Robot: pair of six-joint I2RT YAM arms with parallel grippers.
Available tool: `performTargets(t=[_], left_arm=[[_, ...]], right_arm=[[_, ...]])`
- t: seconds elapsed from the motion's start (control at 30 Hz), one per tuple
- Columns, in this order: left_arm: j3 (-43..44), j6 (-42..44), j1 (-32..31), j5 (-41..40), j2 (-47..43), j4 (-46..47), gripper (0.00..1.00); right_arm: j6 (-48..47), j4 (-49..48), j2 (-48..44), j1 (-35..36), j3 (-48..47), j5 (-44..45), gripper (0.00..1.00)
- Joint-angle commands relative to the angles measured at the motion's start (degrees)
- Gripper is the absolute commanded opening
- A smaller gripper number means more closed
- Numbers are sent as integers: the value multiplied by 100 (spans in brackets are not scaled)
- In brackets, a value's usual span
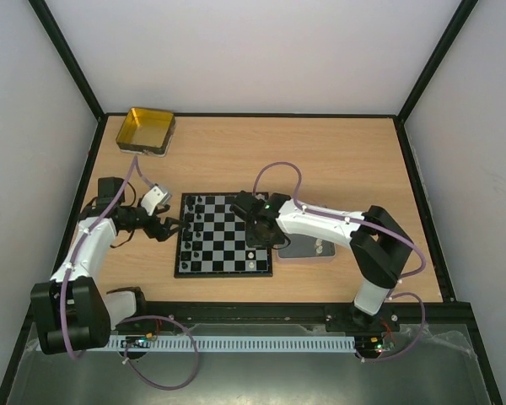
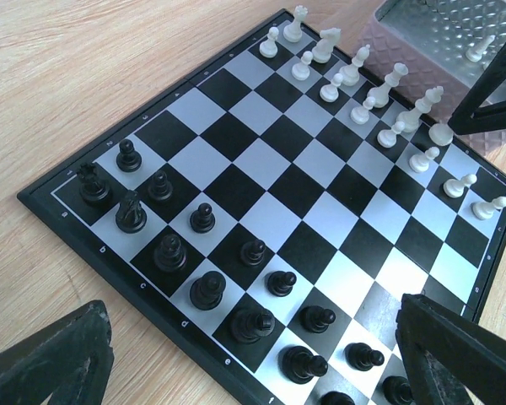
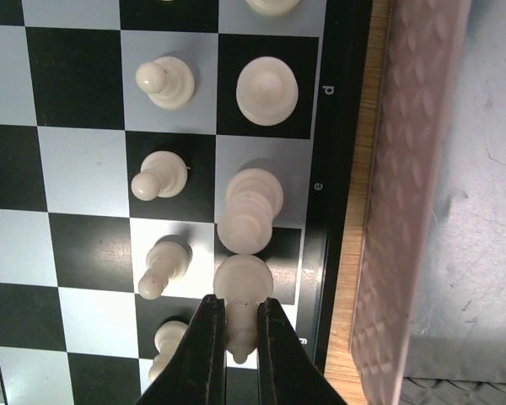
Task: Set up the chess pieces on the board
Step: Place the chess piece on the chessboard.
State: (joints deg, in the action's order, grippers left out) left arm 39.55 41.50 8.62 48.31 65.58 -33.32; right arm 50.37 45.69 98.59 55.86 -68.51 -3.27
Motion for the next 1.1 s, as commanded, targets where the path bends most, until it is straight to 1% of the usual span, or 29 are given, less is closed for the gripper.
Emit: performTargets(t=[0.0,1.07], left_arm=[[-47,3,-17,81,20,-10,91],[-14,57,-17,186,-4,-97,92]], right_arm=[[-40,31,142,26,-195,44,2],[-63,-43,259,19,22,81,2]])
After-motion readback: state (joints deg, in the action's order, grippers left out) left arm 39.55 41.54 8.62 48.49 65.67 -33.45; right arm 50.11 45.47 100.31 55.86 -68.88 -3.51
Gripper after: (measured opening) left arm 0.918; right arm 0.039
